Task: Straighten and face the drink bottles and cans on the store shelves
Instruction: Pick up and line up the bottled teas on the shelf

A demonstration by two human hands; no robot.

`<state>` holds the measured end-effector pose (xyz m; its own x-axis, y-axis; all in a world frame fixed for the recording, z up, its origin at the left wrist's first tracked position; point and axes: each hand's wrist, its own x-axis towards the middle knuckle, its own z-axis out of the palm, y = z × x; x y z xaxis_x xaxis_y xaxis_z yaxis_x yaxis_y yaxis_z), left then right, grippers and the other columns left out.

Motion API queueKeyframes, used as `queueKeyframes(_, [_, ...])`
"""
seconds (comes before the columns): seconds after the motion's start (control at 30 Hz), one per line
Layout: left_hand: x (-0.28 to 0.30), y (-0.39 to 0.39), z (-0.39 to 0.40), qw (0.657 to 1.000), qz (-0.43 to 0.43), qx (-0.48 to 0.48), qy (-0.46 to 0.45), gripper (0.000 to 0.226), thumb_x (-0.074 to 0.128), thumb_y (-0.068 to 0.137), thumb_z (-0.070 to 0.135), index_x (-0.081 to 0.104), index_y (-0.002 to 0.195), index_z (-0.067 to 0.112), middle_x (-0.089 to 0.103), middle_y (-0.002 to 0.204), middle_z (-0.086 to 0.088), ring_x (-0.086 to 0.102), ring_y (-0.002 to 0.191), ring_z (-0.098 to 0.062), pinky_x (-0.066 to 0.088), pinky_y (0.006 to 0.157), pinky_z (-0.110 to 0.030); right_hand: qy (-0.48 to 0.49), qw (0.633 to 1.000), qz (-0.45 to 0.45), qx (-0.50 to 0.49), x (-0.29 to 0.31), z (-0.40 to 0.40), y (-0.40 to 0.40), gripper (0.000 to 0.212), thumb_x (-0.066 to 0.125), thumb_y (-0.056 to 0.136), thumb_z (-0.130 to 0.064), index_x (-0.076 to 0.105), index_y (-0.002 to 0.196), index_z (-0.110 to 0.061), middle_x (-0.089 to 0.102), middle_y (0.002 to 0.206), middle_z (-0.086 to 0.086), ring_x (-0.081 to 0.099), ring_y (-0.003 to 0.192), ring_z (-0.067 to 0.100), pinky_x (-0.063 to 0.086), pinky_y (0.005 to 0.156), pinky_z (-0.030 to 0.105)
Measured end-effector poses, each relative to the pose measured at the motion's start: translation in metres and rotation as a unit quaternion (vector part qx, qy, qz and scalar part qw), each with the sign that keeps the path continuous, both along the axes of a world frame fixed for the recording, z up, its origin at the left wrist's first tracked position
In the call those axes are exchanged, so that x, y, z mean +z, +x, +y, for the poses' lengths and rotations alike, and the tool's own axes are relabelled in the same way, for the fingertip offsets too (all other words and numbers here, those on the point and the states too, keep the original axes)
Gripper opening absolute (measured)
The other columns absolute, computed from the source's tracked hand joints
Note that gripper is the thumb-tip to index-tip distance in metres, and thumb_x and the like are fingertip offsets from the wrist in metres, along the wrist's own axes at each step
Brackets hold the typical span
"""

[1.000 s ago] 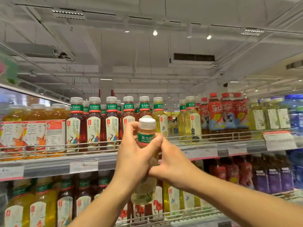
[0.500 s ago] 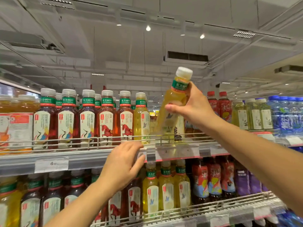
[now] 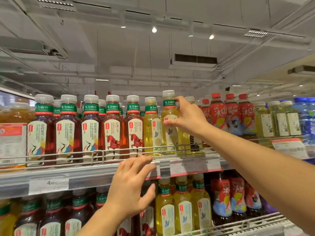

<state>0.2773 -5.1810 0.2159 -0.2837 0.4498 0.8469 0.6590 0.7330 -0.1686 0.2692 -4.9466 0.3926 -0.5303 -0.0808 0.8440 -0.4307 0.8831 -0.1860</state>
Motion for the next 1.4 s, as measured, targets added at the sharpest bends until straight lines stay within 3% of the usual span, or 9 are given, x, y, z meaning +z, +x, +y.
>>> queueKeyframes(0.2, [-0.002, -0.004, 0.001, 1.000, 0.018, 0.010, -0.008, 0.046, 0.061, 0.080, 0.048, 0.063, 0.121, 0.027, 0.056, 0.138, 0.007, 0.052, 0.124, -0.021, 0.041, 0.103, -0.043, 0.089, 0.991, -0.070, -0.070, 0.008, 0.007, -0.012, 0.079, 0.075, 0.072, -0.073, 0.050, 0.127, -0.022, 0.069, 0.113, 0.001, 0.065, 0.102, 0.027, 0.055, 0.085, 0.045])
queueKeyframes(0.4, [-0.004, -0.004, 0.000, 1.000, 0.017, 0.016, -0.006, 0.046, 0.061, 0.079, 0.047, 0.065, 0.120, 0.026, 0.055, 0.138, 0.008, 0.051, 0.124, -0.020, 0.038, 0.103, -0.038, 0.098, 0.977, -0.185, 0.032, 0.024, 0.028, -0.009, 0.073, 0.077, 0.082, -0.057, 0.046, 0.138, -0.023, 0.060, 0.132, -0.001, 0.057, 0.117, 0.020, 0.049, 0.095, 0.039])
queueKeyframes(0.53, [-0.003, -0.004, 0.000, 1.000, 0.014, 0.019, -0.006, 0.045, 0.060, 0.080, 0.047, 0.063, 0.120, 0.028, 0.054, 0.139, 0.010, 0.050, 0.124, -0.018, 0.035, 0.103, -0.035, 0.089, 0.975, -0.196, 0.061, 0.026, 0.035, -0.009, 0.079, 0.077, 0.081, -0.057, 0.041, 0.144, -0.025, 0.055, 0.138, -0.003, 0.053, 0.117, 0.016, 0.044, 0.092, 0.033])
queueKeyframes(0.73, [-0.001, -0.001, 0.002, 0.999, 0.000, 0.033, -0.003, 0.045, 0.059, 0.080, 0.048, 0.061, 0.120, 0.030, 0.053, 0.140, 0.013, 0.047, 0.125, -0.015, 0.030, 0.105, -0.030, 0.099, 0.977, -0.181, 0.062, 0.024, 0.039, -0.011, 0.085, 0.075, 0.081, -0.063, 0.038, 0.149, -0.026, 0.053, 0.148, -0.001, 0.053, 0.130, 0.023, 0.047, 0.104, 0.041])
queueKeyframes(0.83, [-0.001, 0.000, 0.002, 0.999, -0.008, 0.035, 0.002, 0.043, 0.057, 0.080, 0.049, 0.060, 0.120, 0.032, 0.052, 0.140, 0.015, 0.046, 0.126, -0.013, 0.032, 0.104, -0.031, 0.089, 0.985, -0.126, 0.082, 0.014, 0.046, 0.001, 0.083, 0.073, 0.088, -0.053, 0.035, 0.155, -0.023, 0.052, 0.150, -0.001, 0.063, 0.110, 0.007, 0.052, 0.094, 0.032])
queueKeyframes(0.93, [-0.001, 0.000, 0.003, 0.999, -0.008, 0.034, 0.009, 0.042, 0.057, 0.080, 0.048, 0.061, 0.118, 0.031, 0.052, 0.138, 0.015, 0.047, 0.124, -0.013, 0.033, 0.103, -0.032, -0.001, 0.990, 0.102, 0.101, -0.016, 0.061, 0.005, 0.042, 0.073, 0.093, -0.030, 0.061, 0.132, -0.020, 0.071, 0.117, -0.005, 0.053, 0.064, -0.012, 0.047, 0.067, 0.025])
queueKeyframes(1.03, [-0.001, 0.001, 0.005, 0.999, -0.004, 0.038, 0.011, 0.041, 0.057, 0.079, 0.047, 0.062, 0.117, 0.029, 0.054, 0.137, 0.013, 0.048, 0.124, -0.016, 0.035, 0.102, -0.035, -0.085, 0.976, 0.200, -0.004, -0.054, 0.078, -0.002, 0.017, 0.069, 0.093, -0.027, 0.064, 0.108, -0.021, 0.065, 0.092, -0.013, 0.058, 0.071, 0.002, 0.047, 0.063, 0.030])
queueKeyframes(1.27, [0.000, 0.004, 0.012, 0.998, -0.018, 0.049, 0.037, 0.039, 0.055, 0.081, 0.047, 0.061, 0.115, 0.030, 0.053, 0.136, 0.013, 0.048, 0.124, -0.017, 0.039, 0.102, -0.041, -0.042, 0.988, 0.043, -0.144, -0.070, 0.073, -0.020, 0.061, 0.050, 0.095, -0.067, 0.048, 0.130, -0.016, 0.069, 0.097, 0.006, 0.068, 0.087, 0.031, 0.052, 0.068, 0.039])
queueKeyframes(1.4, [0.002, 0.008, 0.015, 0.997, -0.033, 0.055, 0.043, 0.039, 0.052, 0.083, 0.047, 0.060, 0.117, 0.029, 0.052, 0.134, 0.013, 0.045, 0.126, -0.015, 0.033, 0.103, -0.036, -0.068, 0.990, -0.030, -0.122, -0.065, 0.075, -0.030, 0.076, 0.043, 0.090, -0.079, 0.046, 0.133, -0.016, 0.069, 0.108, 0.010, 0.067, 0.096, 0.034, 0.052, 0.073, 0.039])
